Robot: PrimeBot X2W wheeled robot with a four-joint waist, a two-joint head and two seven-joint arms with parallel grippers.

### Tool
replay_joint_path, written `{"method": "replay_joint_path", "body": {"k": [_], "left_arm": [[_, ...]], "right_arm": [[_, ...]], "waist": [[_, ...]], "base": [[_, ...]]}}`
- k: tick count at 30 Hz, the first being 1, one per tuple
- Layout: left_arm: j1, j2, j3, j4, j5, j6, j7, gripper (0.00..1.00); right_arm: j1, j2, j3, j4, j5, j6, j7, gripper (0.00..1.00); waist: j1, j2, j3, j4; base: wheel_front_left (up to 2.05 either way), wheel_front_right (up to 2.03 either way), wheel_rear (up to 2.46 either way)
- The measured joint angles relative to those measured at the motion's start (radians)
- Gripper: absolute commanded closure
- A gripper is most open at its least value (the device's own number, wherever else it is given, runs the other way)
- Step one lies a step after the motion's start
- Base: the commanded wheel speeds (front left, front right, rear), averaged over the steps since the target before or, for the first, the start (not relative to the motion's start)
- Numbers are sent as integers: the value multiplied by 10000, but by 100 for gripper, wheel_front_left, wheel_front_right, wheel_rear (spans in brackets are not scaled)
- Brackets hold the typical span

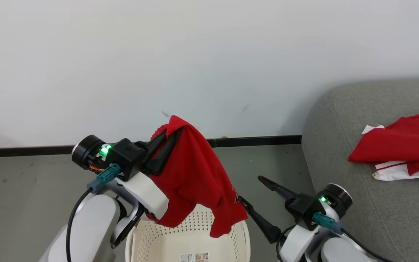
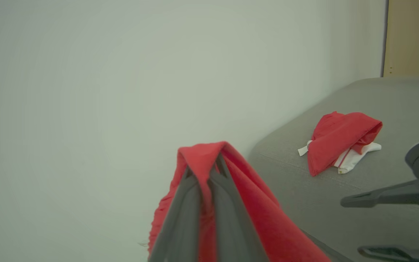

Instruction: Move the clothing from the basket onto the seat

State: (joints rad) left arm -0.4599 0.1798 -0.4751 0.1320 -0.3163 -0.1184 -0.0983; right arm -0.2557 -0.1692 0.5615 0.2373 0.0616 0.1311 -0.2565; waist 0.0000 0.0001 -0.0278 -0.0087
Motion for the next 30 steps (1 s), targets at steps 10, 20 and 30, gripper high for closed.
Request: {"method": "replay_joint_path", "body": {"k": [10,20,30], "left_arm": [[1,-48,-433,-493,-180,-2,614,100],[3,-73,-596,-1026,-320,-77,988,100],[3,-169,-859,-1551,-535,-77,1250,100]], "right_arm": [[-409,293,1348,635,-311,0,0,0],[-1164,533,669,953,-1994,2,0,0],[-1338,955,293,1964,-2558,2,0,0]], "waist": [[0,0,-401,59],[0,0,-561,182],[0,0,-555,375]], "base": [[0,0,0],[0,0,0],[0,0,0]]}}
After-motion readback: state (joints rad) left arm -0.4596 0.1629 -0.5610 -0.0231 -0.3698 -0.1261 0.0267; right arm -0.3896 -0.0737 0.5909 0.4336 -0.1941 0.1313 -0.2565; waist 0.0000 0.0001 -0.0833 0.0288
